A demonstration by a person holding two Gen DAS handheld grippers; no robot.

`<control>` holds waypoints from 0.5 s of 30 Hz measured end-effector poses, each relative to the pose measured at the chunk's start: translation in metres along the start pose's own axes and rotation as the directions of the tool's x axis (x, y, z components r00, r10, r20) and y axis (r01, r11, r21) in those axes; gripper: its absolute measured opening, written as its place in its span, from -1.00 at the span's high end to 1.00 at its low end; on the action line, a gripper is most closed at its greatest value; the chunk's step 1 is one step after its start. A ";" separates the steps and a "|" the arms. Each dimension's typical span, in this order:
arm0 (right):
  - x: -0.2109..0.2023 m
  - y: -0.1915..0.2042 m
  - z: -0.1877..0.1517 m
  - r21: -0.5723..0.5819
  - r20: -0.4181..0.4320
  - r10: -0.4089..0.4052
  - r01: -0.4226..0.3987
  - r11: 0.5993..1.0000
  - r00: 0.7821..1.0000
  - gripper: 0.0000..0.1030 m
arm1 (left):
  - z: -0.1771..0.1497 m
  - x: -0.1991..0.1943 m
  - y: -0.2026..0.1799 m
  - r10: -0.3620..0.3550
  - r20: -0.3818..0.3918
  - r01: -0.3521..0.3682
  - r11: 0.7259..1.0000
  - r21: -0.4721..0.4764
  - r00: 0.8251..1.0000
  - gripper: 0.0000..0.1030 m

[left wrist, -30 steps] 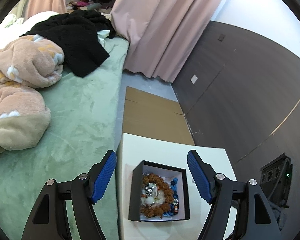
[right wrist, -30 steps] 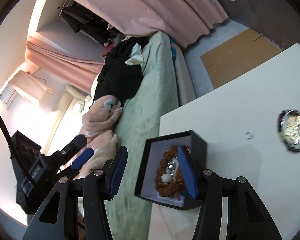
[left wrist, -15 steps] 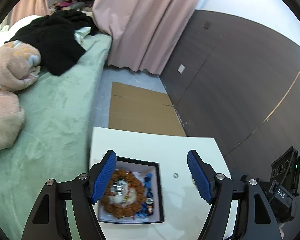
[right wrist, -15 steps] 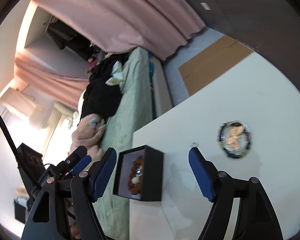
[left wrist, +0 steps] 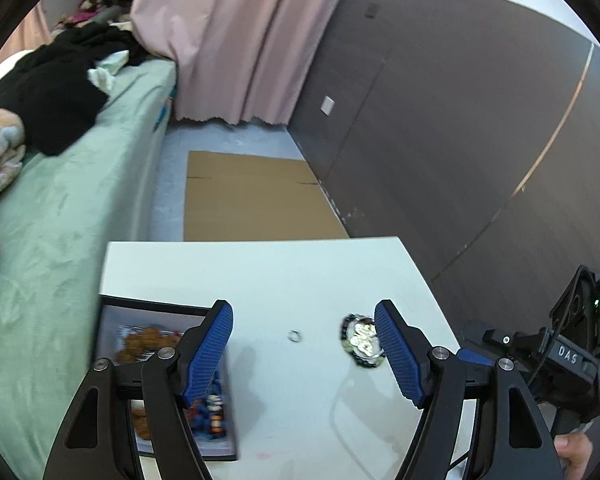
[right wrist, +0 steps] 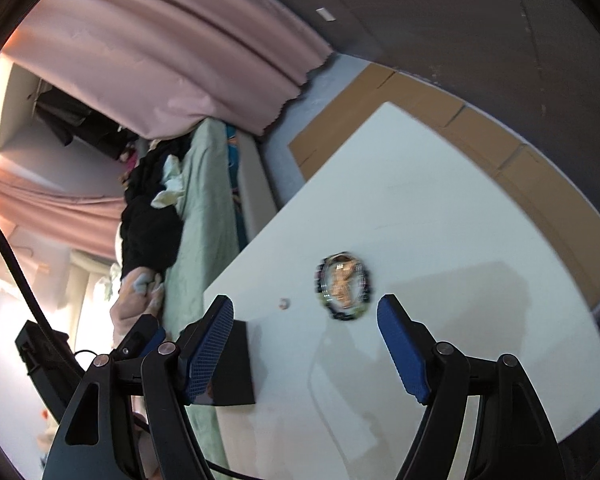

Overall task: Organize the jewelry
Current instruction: 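Move both grippers to the dark bead bracelet with gold butterfly charm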

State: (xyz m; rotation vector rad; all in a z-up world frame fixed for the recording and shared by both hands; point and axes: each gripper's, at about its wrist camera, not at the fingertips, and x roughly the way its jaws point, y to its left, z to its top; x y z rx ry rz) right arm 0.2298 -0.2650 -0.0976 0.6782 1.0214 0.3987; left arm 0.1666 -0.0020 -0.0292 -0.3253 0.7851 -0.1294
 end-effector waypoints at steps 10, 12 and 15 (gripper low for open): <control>-0.018 -0.037 0.009 0.101 -0.005 -0.031 0.031 0.994 1.000 -0.45 | -0.016 0.048 -0.051 0.006 -0.089 0.004 0.994 0.107 0.996 -0.44; -0.022 -0.042 0.011 0.112 -0.004 -0.031 0.031 0.993 1.000 -0.45 | -0.020 0.057 -0.059 0.012 -0.108 0.002 0.992 0.125 0.994 -0.44; -0.030 -0.048 0.013 0.122 0.002 -0.025 0.025 0.992 1.000 -0.45 | -0.026 0.075 -0.072 0.027 -0.137 -0.006 0.988 0.152 0.990 -0.44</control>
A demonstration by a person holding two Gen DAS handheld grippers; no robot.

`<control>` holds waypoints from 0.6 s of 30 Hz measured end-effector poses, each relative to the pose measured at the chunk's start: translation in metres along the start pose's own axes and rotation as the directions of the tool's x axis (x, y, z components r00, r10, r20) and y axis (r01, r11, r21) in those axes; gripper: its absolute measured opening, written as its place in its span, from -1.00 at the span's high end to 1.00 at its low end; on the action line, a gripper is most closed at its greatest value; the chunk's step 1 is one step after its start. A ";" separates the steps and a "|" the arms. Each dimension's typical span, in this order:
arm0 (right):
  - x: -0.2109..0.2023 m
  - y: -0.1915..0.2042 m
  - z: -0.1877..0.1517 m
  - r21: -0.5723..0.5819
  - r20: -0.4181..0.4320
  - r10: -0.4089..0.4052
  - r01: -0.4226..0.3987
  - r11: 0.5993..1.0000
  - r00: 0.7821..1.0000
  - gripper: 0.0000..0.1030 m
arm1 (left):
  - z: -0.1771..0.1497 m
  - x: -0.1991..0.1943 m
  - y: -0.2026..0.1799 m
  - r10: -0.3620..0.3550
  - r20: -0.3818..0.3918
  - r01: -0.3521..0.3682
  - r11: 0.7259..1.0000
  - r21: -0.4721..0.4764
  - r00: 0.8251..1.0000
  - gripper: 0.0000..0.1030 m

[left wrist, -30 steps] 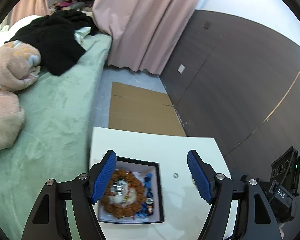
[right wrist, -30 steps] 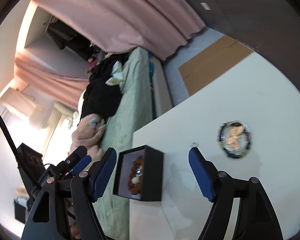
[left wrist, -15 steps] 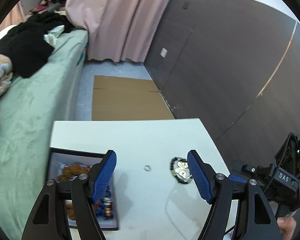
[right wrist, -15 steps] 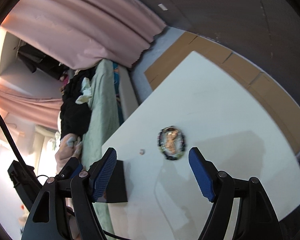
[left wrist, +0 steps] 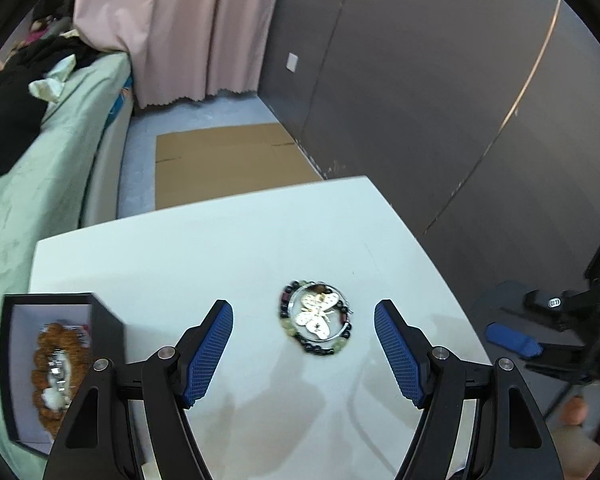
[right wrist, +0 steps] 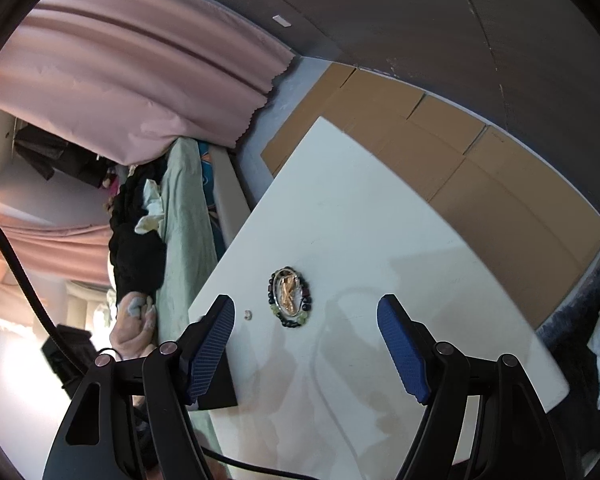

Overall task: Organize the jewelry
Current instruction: 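Move both grippers to the dark bead bracelet with gold butterfly charm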

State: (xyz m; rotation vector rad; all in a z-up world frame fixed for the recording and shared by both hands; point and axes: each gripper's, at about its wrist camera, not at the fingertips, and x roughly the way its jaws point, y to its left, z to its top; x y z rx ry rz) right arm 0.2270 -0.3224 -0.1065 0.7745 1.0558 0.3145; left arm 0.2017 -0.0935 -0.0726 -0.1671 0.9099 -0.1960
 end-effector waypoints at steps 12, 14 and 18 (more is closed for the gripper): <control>-0.016 -0.021 0.008 0.044 0.003 0.023 -0.023 0.999 1.000 -0.45 | -0.010 0.055 -0.024 0.115 -0.086 -0.107 0.991 0.084 0.990 -0.44; -0.018 -0.023 0.008 0.047 0.001 0.027 -0.027 0.999 1.000 -0.45 | -0.010 0.061 -0.027 0.136 -0.081 -0.128 0.987 0.092 0.987 -0.44; -0.018 -0.023 0.010 0.052 -0.001 0.032 -0.032 0.998 0.999 -0.45 | -0.010 0.070 -0.030 0.164 -0.070 -0.155 0.981 0.118 0.984 -0.44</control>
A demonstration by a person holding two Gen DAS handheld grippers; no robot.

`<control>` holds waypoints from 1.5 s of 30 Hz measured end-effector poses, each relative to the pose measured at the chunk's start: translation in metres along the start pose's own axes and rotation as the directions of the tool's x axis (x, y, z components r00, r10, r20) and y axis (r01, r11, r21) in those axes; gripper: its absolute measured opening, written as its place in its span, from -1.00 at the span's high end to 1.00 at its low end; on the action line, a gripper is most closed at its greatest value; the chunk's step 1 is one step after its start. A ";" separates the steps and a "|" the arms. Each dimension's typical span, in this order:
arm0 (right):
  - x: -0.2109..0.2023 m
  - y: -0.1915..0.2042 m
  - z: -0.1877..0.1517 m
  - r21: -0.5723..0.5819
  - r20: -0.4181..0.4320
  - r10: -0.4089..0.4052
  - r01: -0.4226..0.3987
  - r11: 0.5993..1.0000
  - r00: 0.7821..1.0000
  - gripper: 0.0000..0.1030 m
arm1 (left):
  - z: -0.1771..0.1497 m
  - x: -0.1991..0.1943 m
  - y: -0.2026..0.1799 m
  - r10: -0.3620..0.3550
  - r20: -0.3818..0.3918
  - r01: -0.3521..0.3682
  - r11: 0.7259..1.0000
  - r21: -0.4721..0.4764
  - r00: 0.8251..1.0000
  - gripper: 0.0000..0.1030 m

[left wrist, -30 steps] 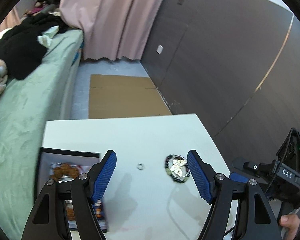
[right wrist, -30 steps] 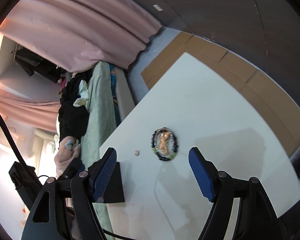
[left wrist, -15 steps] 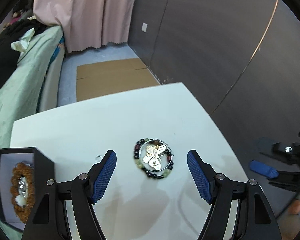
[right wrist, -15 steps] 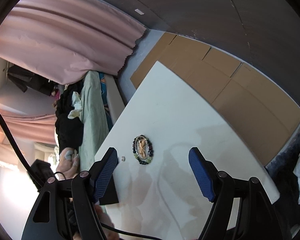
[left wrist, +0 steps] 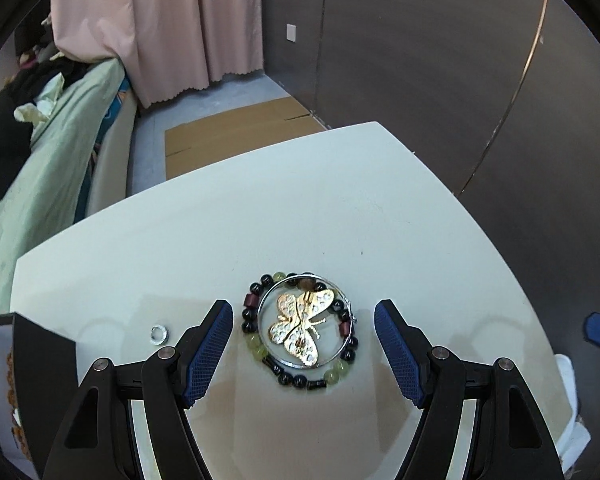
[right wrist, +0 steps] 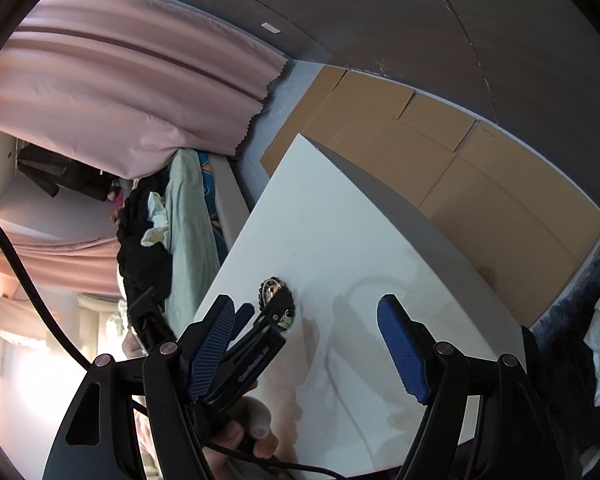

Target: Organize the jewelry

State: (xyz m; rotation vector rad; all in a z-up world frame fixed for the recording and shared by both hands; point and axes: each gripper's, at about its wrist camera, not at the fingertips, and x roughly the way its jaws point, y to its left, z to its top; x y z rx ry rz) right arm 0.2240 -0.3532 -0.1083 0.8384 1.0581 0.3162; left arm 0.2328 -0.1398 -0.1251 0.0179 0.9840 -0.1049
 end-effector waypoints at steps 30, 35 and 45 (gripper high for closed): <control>0.019 0.011 -0.008 -0.032 -0.040 -0.024 0.023 0.999 0.999 -0.45 | 0.009 -0.024 0.050 -0.170 0.031 0.173 0.971 -0.166 0.985 0.95; 0.024 0.014 -0.009 -0.038 -0.046 -0.028 0.026 0.999 0.999 -0.45 | 0.011 -0.027 0.059 -0.148 0.032 0.152 0.971 -0.183 0.988 0.95; 0.030 0.020 -0.009 -0.084 -0.062 -0.048 0.042 0.996 0.997 -0.45 | 0.003 -0.013 0.058 -0.183 -0.064 0.168 0.967 -0.190 0.981 0.07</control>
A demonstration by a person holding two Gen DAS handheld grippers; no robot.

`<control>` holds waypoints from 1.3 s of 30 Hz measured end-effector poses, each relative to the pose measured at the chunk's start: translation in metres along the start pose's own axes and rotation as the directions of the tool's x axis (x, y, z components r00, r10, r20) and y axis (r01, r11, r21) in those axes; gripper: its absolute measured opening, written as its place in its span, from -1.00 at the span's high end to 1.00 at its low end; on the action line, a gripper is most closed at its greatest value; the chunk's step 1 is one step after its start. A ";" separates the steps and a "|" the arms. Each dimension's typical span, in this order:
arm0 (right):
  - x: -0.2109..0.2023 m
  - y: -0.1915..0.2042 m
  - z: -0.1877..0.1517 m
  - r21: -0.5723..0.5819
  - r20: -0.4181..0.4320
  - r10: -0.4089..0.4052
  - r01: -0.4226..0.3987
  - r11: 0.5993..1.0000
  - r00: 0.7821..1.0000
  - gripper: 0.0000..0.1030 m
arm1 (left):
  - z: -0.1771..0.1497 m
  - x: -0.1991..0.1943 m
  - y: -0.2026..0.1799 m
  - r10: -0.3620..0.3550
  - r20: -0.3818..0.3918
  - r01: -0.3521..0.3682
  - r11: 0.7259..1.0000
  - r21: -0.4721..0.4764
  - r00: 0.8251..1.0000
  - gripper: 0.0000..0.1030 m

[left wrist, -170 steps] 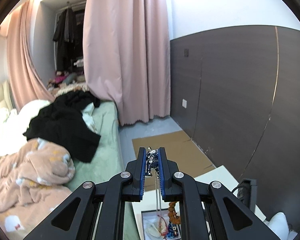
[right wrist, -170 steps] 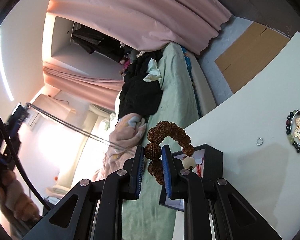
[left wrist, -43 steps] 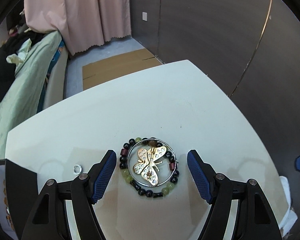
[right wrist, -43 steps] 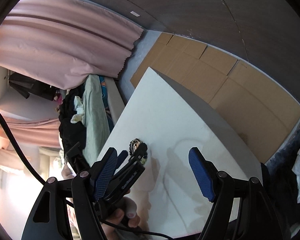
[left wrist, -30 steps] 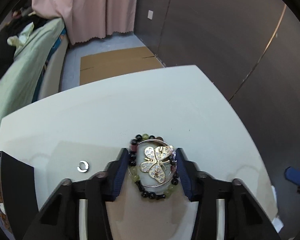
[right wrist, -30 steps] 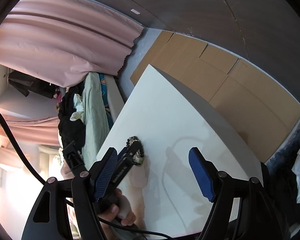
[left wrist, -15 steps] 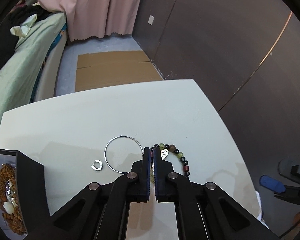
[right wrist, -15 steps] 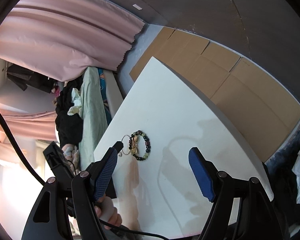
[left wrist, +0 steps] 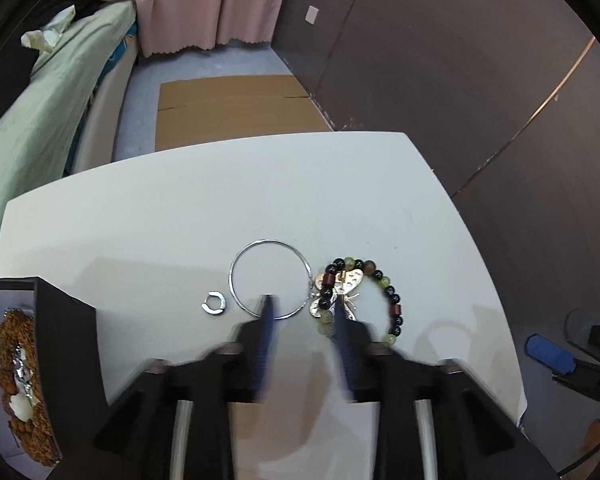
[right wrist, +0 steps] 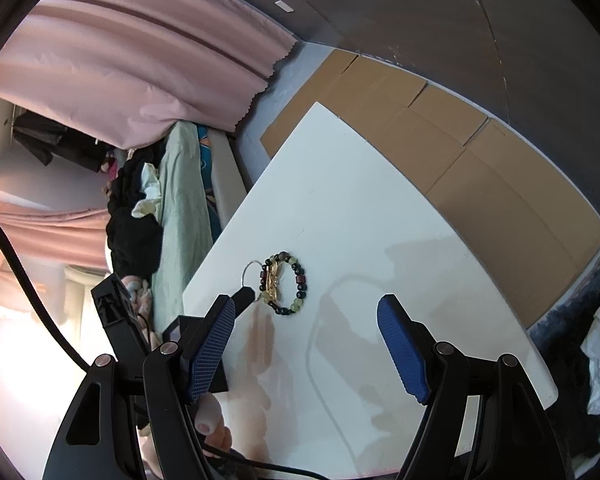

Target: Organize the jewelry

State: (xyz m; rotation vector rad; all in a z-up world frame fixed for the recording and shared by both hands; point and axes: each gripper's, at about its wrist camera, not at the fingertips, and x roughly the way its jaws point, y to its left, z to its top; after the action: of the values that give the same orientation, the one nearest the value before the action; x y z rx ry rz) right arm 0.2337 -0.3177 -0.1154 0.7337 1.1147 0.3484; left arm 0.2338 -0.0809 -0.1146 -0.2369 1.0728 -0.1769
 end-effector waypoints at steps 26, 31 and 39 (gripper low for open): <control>0.000 -0.004 0.001 -0.001 -0.009 -0.003 0.003 1.000 1.000 -0.45 | -0.028 0.017 -0.043 0.185 0.022 -0.186 0.964 0.189 0.982 0.43; 0.001 -0.005 0.003 -0.005 -0.018 -0.009 0.009 1.000 1.000 -0.45 | -0.031 0.012 -0.031 0.198 -0.005 -0.193 0.962 0.191 0.980 0.78; 0.011 0.006 0.000 -0.039 -0.034 -0.017 0.015 0.999 0.999 -0.45 | -0.020 -0.018 -0.003 0.085 0.042 -0.088 0.992 0.085 0.995 0.85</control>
State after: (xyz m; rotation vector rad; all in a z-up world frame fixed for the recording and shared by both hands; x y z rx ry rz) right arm 0.2388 -0.3066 -0.1184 0.6869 1.1426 0.3691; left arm 0.2074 -0.0812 -0.1081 -0.1152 1.0324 -0.1398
